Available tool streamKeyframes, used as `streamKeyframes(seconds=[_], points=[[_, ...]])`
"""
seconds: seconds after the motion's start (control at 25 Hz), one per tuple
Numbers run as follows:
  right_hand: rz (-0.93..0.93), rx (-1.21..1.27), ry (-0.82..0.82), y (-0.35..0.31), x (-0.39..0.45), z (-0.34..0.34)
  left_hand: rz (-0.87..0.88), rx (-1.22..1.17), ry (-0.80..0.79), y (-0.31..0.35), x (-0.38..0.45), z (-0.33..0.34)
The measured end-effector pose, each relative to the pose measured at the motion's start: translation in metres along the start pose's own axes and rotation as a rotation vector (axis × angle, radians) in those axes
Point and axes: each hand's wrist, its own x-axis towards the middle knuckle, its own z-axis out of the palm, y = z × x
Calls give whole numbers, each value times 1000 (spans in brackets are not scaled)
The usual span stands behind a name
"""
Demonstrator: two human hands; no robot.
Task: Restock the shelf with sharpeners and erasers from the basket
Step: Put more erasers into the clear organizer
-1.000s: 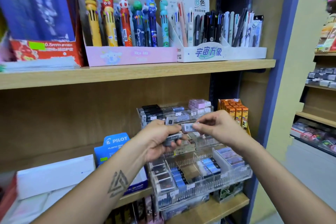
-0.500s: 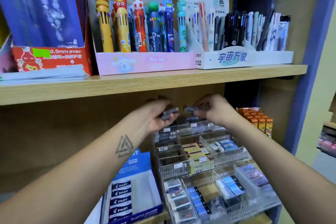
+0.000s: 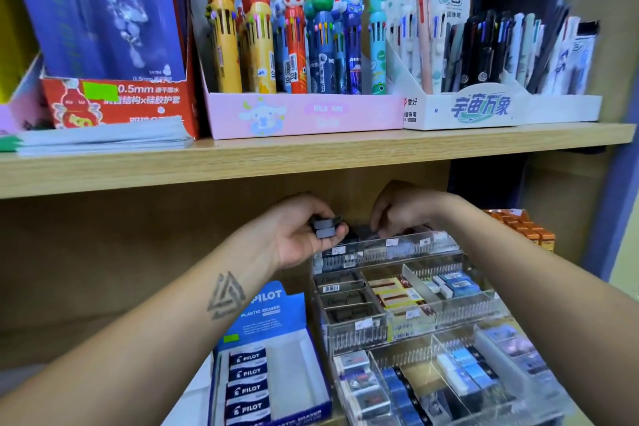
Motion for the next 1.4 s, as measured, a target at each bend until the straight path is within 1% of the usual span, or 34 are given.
streamKeyframes(seconds=[0.12,0.2,0.32,0.36,0.4,0.44,0.48,0.52,0.56,0.6,0.64,0.72,0.8,0.84,0.88,0.96,1.0,1.08,1.2,1.32,1.4], points=[[71,63,-15,-1,8,4,-12,14,-26,-6,-5,1],[102,20,-57,0,9,9,-18,35,-34,-9,-9,3],[92,-38,-86,0,5,10,-52,71,-56,-10,-11,4],[78,-49,-73,-1,1,9,-62,86,-70,-11,-12,5],[49,-52,-15,-1,-3,7,-68,103,-82,-12,-13,6],[3,0,65,-1,-8,7,-70,122,-91,-13,-14,7],[-55,150,124,-1,-14,7,-67,140,-98,-14,-14,8],[-125,372,112,-1,-22,7,-58,165,-106,-14,-15,9],[-191,588,33,-4,-32,9,-44,198,-111,-15,-15,9],[-240,709,-43,-4,-38,11,-31,236,-116,-16,-17,9],[-271,726,-76,-3,-42,12,-24,270,-124,-16,-18,9],[-287,618,-62,-3,-46,11,-31,310,-152,-16,-21,10],[-282,533,2,-1,-45,6,-44,305,-173,-13,-22,12],[-257,499,70,1,-42,3,-45,291,-160,-10,-22,13],[-212,444,170,2,-39,0,-38,275,-129,-6,-20,13],[-84,249,401,8,-25,-2,-19,231,-63,2,-16,12],[-31,143,464,10,-16,0,-12,210,-43,5,-15,12],[24,32,457,13,3,9,-4,199,-20,6,-12,10],[52,6,374,10,24,28,7,258,-20,3,-7,5],[55,-15,367,10,33,37,52,321,9,1,-6,3],[61,-41,353,11,36,40,51,365,23,1,-6,0]])
